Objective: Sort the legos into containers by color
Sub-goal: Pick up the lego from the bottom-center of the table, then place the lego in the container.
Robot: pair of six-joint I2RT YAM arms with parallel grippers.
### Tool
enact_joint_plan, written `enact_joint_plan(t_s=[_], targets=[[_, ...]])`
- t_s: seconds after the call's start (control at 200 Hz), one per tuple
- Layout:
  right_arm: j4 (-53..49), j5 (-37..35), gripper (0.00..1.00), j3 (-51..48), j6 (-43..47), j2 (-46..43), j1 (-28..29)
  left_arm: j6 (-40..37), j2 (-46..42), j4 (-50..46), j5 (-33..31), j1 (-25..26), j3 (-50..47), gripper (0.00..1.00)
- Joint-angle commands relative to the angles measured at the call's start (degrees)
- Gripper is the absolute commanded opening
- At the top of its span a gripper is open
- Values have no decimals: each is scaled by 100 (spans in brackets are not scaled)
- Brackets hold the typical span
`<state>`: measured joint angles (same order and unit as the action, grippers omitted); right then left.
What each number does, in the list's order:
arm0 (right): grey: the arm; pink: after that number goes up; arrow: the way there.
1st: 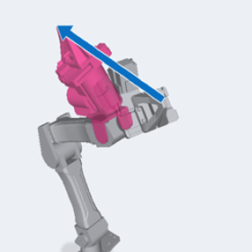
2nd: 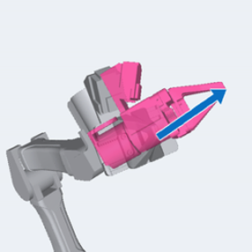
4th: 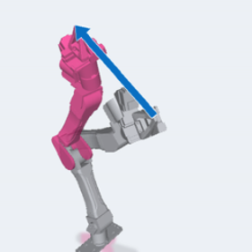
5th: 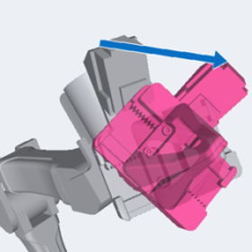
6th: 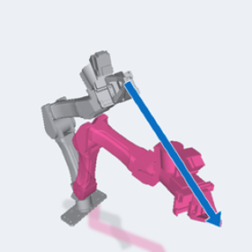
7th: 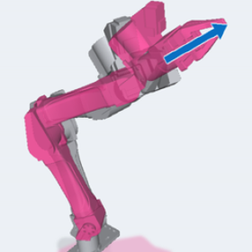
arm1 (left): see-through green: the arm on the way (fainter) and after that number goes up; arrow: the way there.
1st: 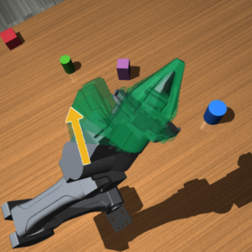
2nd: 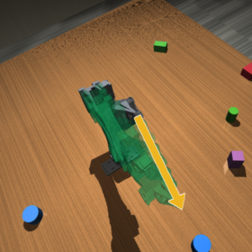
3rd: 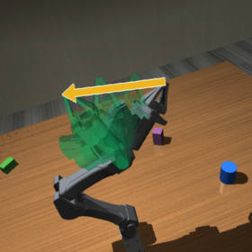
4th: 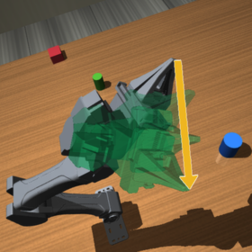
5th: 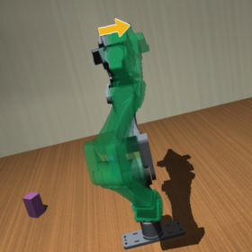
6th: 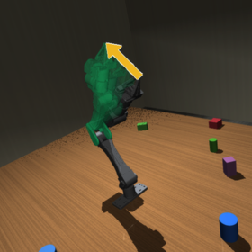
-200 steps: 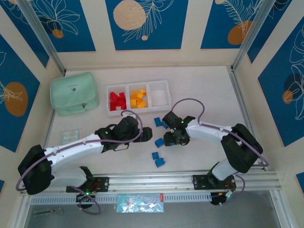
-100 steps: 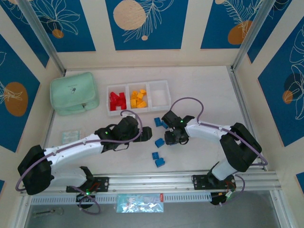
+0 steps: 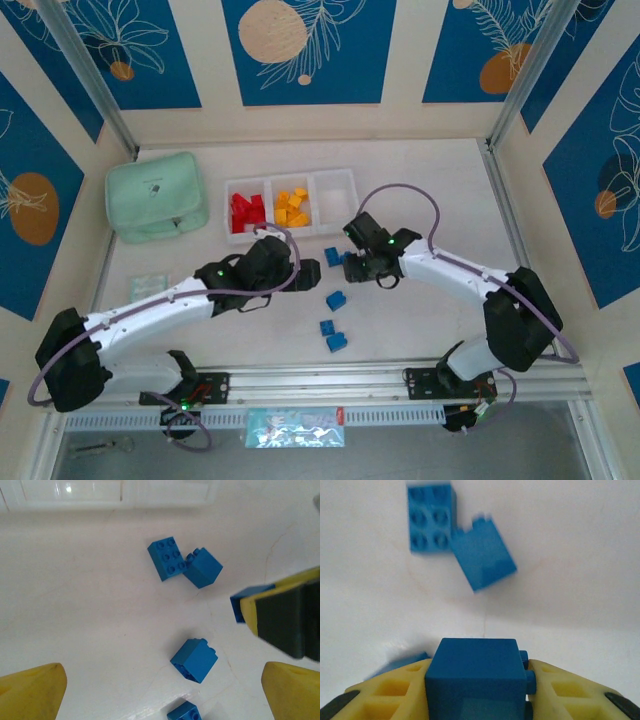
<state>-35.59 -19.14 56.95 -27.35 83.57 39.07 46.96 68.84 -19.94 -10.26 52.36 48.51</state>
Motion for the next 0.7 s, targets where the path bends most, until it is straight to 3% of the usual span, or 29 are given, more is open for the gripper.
enact_joint_plan(t_s=[0.0,0.285,0.575,0.695], targets=[[66,-161,42,475,266,89,-172,-321,-161,-224,-174,-120,291,99],[600,-342,42,2001,800,1439,-550,-607,-175,-283,-198,-444,571,99],[553,-298,42,3886,1100,3218,-982,-559,61,-225,340,-1062,576,99],[437,-289,46,4553,1238,3702,-1092,-554,103,-250,393,-1196,612,99]])
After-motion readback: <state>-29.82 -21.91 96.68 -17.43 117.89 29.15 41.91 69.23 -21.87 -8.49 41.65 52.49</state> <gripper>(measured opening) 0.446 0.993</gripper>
